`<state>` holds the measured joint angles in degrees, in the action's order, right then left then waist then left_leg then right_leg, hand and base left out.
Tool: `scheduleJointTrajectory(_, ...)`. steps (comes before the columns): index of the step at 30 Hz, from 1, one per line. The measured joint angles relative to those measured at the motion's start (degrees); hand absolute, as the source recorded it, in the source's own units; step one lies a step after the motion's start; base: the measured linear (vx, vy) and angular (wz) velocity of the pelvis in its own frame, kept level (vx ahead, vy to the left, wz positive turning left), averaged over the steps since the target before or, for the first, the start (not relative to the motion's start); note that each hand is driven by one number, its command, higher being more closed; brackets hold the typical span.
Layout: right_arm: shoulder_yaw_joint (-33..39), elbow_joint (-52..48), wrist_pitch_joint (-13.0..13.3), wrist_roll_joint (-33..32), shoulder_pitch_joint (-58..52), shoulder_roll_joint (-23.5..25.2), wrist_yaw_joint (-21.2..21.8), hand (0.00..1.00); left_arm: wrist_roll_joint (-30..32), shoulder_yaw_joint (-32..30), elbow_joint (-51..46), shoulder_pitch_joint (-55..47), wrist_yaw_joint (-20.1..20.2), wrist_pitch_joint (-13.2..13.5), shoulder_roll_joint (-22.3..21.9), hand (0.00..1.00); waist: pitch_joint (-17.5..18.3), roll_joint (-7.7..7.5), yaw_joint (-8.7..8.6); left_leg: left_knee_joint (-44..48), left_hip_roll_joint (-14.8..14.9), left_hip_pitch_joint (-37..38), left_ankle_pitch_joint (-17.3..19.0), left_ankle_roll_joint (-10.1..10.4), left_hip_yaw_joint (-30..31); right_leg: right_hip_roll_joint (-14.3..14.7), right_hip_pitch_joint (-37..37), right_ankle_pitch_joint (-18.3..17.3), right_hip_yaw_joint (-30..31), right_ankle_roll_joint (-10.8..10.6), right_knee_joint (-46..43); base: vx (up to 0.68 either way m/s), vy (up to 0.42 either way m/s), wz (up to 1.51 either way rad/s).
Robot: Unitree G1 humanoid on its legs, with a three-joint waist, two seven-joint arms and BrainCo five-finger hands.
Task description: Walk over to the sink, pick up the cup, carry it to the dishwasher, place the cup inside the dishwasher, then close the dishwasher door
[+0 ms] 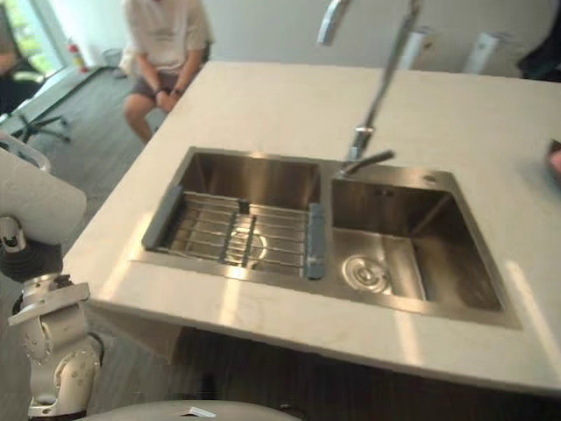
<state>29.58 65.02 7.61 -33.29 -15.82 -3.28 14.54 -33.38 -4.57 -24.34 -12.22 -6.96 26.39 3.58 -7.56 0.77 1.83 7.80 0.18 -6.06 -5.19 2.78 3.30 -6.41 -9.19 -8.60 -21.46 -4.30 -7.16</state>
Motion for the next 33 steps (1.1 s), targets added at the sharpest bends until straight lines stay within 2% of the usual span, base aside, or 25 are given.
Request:
scheduleJointTrajectory(2, 0.73, 0.95, 0.77, 0.62, 2.77, -1.73, -0.03, 0.0, -0.01, -1.01, 0.25, -1.24, -0.32, -0.11, -0.36, 1.0, -1.41, 1.11, 1.49, 2.74, -0.92, -3.65, -1.58, 2.83, 0.9, 1.37, 1.21, -1.7, -1.57, 1.89, -2.14, -0.2, -0.059, 1.29)
scheduleJointTrajectory(3, 2.52, 2.14, 0.95, 1.81, 4.51, -2.2, -0.1, 0.0, -0.02, -1.9, 0.45, -0.5, -0.34, -0.35, -0.41, 1.0, -1.58, -0.94, 1.04, 2.53, -0.9, -3.98, -1.73, 1.32, -2.25, -0.9, 1.6, -1.69, -5.9, 2.61, -2.16, -0.23, 0.007, 1.48)
scheduleJointTrajectory(4, 3.64, 2.93, 1.21, 2.13, 5.43, -2.86, -0.14, 0.0, -0.08, -2.53, 0.13, -0.44, -0.32, -0.33, -0.32, 1.0, -1.69, -0.88, 1.68, 8.96, -0.17, -5.18, 3.07, -5.55, -7.99, -1.72, 2.13, -1.67, -7.81, 2.35, -3.25, -0.24, -0.006, 1.39)
scheduleJointTrajectory(5, 4.72, 2.85, 1.4, 2.09, 6.14, -4.27, -0.22, 0.0, -0.17, -3.97, 0.06, -0.32, 0.23, -0.24, -0.13, 1.0, -1.87, -1.69, 2.75, 22.43, 2.39, -5.41, 11.55, -12.98, -17.97, -3.94, 2.35, -1.54, -11.57, 2.25, -4.18, -0.16, -0.035, 1.19)
scheduleJointTrajectory(6, 4.8, 0.86, 1.04, 1.82, 5.52, -5.45, -0.4, 0.0, -0.46, -4.77, 0.21, -0.36, 1.62, -0.07, -0.34, 1.0, -1.63, -1.08, 2.71, 30.11, 6.03, -2.78, 15.9, -12.52, -24.69, -5.1, 1.35, -0.83, -15.3, 2.04, -3.79, -0.19, -0.047, 1.37)
scheduleJointTrajectory(8, 4.99, -0.64, 0.95, 1.45, 3.77, -6.51, -0.78, 0.0, -1.36, -4.35, 0.23, -0.38, 5.03, -0.1, -0.61, 1.0, -0.26, 0.57, 1.24, 34.07, 12.29, 2.04, 17.49, -10.29, -29.71, -7.11, 0.55, -0.73, -23.16, 1.86, -4.97, -0.12, 0.076, 2.04)
scheduleJointTrajectory(9, 5.15, -1.12, 0.64, 1.47, 2.72, -7.07, -0.83, 0.0, -1.41, -3.89, 0.24, -0.35, 7.07, -0.11, -1.71, 1.0, 0.63, 1.65, 0.06, 32.75, 16.08, 4.61, 15.73, -9.02, -32.47, -9.29, 0.14, -0.95, -28.81, 1.92, -7.48, -0.03, 0.126, 2.44)
scheduleJointTrajectory(11, 5.81, -1.85, -0.31, 1.05, 0.7, -7.77, -0.9, 0.0, -2.61, -2.1, 0.86, 0.1, 10.01, -0.21, -4.19, 1.0, 1.78, 3.52, -0.98, 26.29, 19.31, 6.02, 8.1, -10.53, -38.32, -13.27, -0.99, -1.72, -37.07, 1.16, -13.62, 0.04, 0.221, 3.02)
scheduleJointTrajectory(12, 6.68, -1.14, -1.68, 0.99, -0.96, -7.3, -0.9, 0.0, -3.94, -0.58, 1.89, 0.46, 10.94, -0.25, -4.9, 1.0, 2.35, 3.45, -2.13, 20.8, 16.07, 7.44, 9.66, -12.77, -43.14, -19.15, -2.08, -0.24, -41.53, 3.52, -21.31, 0.02, 0.325, 3.18)
scheduleJointTrajectory(13, 6.75, -1.0, -1.88, 1.0, -1.23, -7.07, -0.85, 0.0, -4.77, 0.08, 2.45, 0.48, 11.26, -0.15, -5.0, 1.0, 2.35, 3.61, -2.55, 18.08, 14.49, 7.94, 9.71, -12.81, -43.94, -21.62, -1.81, -1.45, -42.91, 3.54, -26.11, -0.06, 0.377, 2.86)
scheduleJointTrajectory(14, 6.82, -0.73, -2.41, 0.96, -0.22, -5.84, -0.83, 0.0, -6.35, -0.09, 3.0, 1.32, 11.54, 0.17, -4.92, 1.0, 2.12, 4.82, -2.72, 10.71, 13.49, 9.11, 10.21, -12.91, -43.57, -19.13, 0.17, -6.15, -43.58, -1.22, -25.69, -0.14, 0.3, 2.19)
scheduleJointTrajectory(15, 6.49, -0.94, -2.96, 0.94, 1.4, -3.74, -0.83, 0.0, -7.04, -0.13, 2.77, 2.63, 11.58, 1.23, -3.67, 1.0, 1.94, 3.76, -2.63, 4.79, 11.99, 9.96, 9.8, -8.85, -42.76, -13.23, 2.64, -4.38, -44.35, -0.19, -13.72, -0.17, 0.216, 1.97)
scheduleJointTrajectory(16, 6.08, -1.41, -3.05, 0.94, 1.48, -2.38, -0.79, 0.0, -7.05, 0.31, 2.57, 3.69, 11.87, 1.31, -2.37, 1.0, 1.21, 1.59, -2.72, 3.03, 10.39, 10.6, 9.96, -5.29, -41.99, -11.84, 3.06, 1.65, -44.56, 4.06, -7.79, -0.18, 0.104, 1.95)
scheduleJointTrajectory(17, 5.65, -1.03, -3.22, 1.23, 1.28, -2.1, -0.97, 0.0, -6.9, 3.05, 4.79, 3.83, 12.65, 1.39, -2.22, 1.0, 0.72, 1.18, -3.66, -0.53, 9.55, 12.15, 10.3, -0.66, -39.37, -11.87, -0.13, 4.16, -47.22, 2.31, -7.82, -0.12, 0.102, 1.5)
scheduleJointTrajectory(19, 4.37, -1.91, -3.26, 2.2, 1.31, -2.93, -0.79, 0.0, -6.43, 6.06, 4.76, 0.59, 12.28, 1.09, -2.29, 1.0, 0.86, 0.77, -1.99, -3.88, 7.27, 13.73, 9.87, -0.26, -38.59, -13.73, -1.44, 5.23, -47.68, 3.16, -9.2, -0.08, 0.186, 0.88)
scheduleJointTrajectory(21, 4.17, -3.41, -2.94, 2.22, 1.39, -3.94, -0.7, 0.0, -5.54, 7.42, 4.73, 0.39, 11.2, 1.09, -2.36, 1.0, 0.78, 0.91, -1.63, -3.95, 5.35, 13.04, 10.22, -2.23, -36.31, -15.52, -1.73, 7.68, -44.65, 3.28, -11.01, -0.03, 0.277, 0.6)
scheduleJointTrajectory(22, 4.08, -3.42, -2.73, 2.28, 1.4, -4.56, -0.53, 0.0, -5.03, 8.07, 4.83, 1.29, 10.54, 1.12, -2.3, 1.0, 0.79, 2.4, -1.76, -3.98, 4.54, 12.84, 10.76, -3.53, -33.52, -16.7, -0.88, 10.13, -37.06, 6.03, -13.69, 0.03, 0.329, 1.17)
scheduleJointTrajectory(23, 4.45, -3.24, -2.11, 2.3, 0.86, -4.01, -0.12, 0.0, -4.75, 10.06, 5.3, 2.77, 10.15, 1.35, -2.11, 1.0, 0.71, 2.74, -3.12, -3.87, 4.4, 12.21, 10.87, -4.93, -29.59, -15.86, 2.55, 9.76, -24.77, 6.22, -17.3, 0.06, 0.284, 1.41)
scheduleJointTrajectory(24, 4.27, -3.17, -1.84, 2.38, 0.47, -2.93, 0.04, 0.0, -4.73, 11.1, 5.94, 3.86, 10.08, 1.8, -1.48, 1.0, 0.74, 3.57, -3.64, -3.84, 4.56, 11.58, 10.68, -5.34, -27.24, -12.97, 3.7, 6.35, -17.32, 2.9, -16.57, 0.08, 0.099, 2.19)
scheduleJointTrajectory(25, 3.05, -3.28, -1.41, 2.14, -0.49, 0.01, 0.54, 0.0, -4.8, 13.95, 8.77, 7.15, 10.33, 2.51, -0.91, 1.0, 0.5, 2.66, -4.74, -3.95, 4.34, 9.71, 9.81, -6.45, -21.32, -5.04, 5.67, 0.18, -0.67, 1.37, -13.33, 0.06, 0.0, 1.92)
scheduleJointTrajectory(27, 0.29, -3.37, -0.78, 1.89, -0.86, 1.76, 0.5, 0.0, -4.77, 16.92, 11.58, 8.53, 10.53, 2.81, -0.66, 1.0, -0.06, 1.32, -4.85, -4.02, 2.91, 8.86, 9.49, -6.48, -17.68, -0.61, 7.95, -2.0, 10.16, 1.05, -11.31, 0.06, -0.012, 1.47)
scheduleJointTrajectory(28, -1.83, -3.94, 0.5, 1.37, -0.38, 2.69, 0.49, 0.0, -4.75, 18.27, 13.32, 7.97, 10.57, 2.83, -0.66, 1.0, 0.08, -0.61, -4.36, -4.11, 1.66, 9.21, 9.65, -6.31, -16.6, 0.78, 10.34, -2.33, 15.56, 0.52, -10.27, 0.08, -0.033, 0.68)
scheduleJointTrajectory(30, -3.69, -4.4, 1.29, 1.52, 0.18, 2.95, 0.56, 0.0, -4.65, 18.78, 14.43, 7.89, 10.57, 2.81, -0.65, 1.0, 0.52, -1.38, -4.26, -3.8, 1.42, 9.29, 9.98, -5.8, -15.53, 1.83, 12.7, -1.6, 18.58, 0.62, -8.84, 0.08, -0.061, 0.38)
scheduleJointTrajectory(32, -5.32, -5.1, 2.09, 1.57, -0.19, 3.05, 1.67, 0.0, -4.56, 18.52, 14.1, 8.15, 10.98, 2.86, -0.39, 1.0, 1.07, -3.16, -4.7, -1.42, 0.72, 9.11, 11.58, -3.71, -13.79, 1.62, 13.07, 5.82, 20.89, 0.39, -5.67, 0.11, -0.116, 0.51)
scheduleJointTrajectory(33, -5.64, -5.22, 2.43, 1.54, -0.37, 2.7, 1.68, 0.0, -4.56, 18.52, 14.0, 7.94, 11.19, 2.82, -0.52, 1.0, 1.65, -3.14, -4.67, -0.04, 1.41, 9.1, 12.99, -3.09, -12.76, 1.97, 11.07, 4.58, 20.55, 0.36, -4.48, 0.11, -0.131, 0.37)
